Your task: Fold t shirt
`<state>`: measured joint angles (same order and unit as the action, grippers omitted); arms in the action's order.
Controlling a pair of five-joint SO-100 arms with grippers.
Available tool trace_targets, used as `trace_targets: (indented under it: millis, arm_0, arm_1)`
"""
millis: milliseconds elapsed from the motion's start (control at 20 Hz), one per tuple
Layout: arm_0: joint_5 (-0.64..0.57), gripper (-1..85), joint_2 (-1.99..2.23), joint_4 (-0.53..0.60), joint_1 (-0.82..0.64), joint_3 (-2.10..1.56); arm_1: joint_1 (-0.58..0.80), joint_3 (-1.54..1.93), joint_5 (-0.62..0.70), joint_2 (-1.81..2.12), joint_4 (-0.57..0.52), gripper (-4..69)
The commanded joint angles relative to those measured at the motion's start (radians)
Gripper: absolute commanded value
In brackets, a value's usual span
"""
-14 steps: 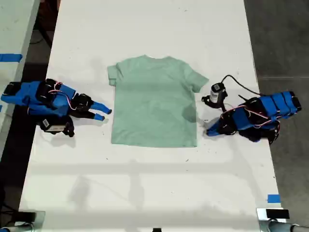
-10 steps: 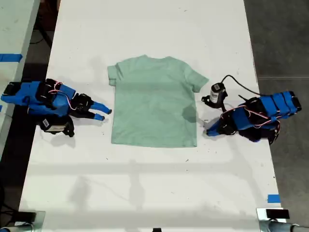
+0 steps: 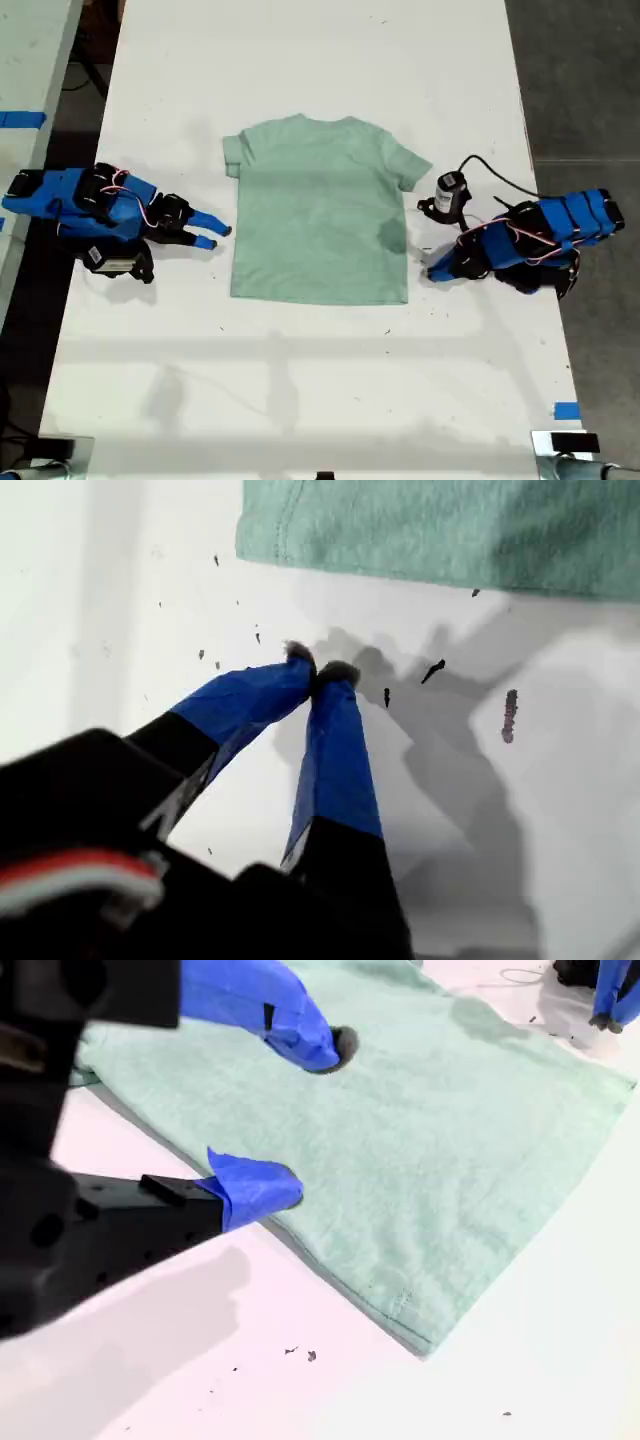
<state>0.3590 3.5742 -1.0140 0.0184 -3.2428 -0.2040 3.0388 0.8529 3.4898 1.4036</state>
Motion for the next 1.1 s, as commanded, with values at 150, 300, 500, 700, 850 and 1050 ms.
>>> trace_targets:
  millis: [150,300,500,700,850,1050]
  arm_0:
    - [-0.006,18.6,0.009,-0.003,-0.014,-0.046]
    - [-0.006,18.6,0.009,-0.003,-0.014,-0.046]
    - [-0.006,18.6,0.009,-0.003,-0.014,-0.046]
    - [-0.006,18.6,0.009,-0.003,-0.014,-0.046]
    - [-0.006,18.6,0.009,-0.003,-0.014,-0.046]
    - [-0.006,18.6,0.009,-0.003,-0.014,-0.046]
  arm_1:
    - [0.006,0.052,0.017,0.008,-0.026,3.3]
    - [0.006,0.052,0.017,0.008,-0.026,3.3]
    - [0.006,0.052,0.015,0.008,-0.026,3.3]
    - [0.006,0.041,-0.779,0.012,-0.075,9.6]
    - [0.244,-0.026,-0.503,0.008,-0.224,0.8]
    - [0.749,-0.440,-0.241,-0.565,-0.067,4.9]
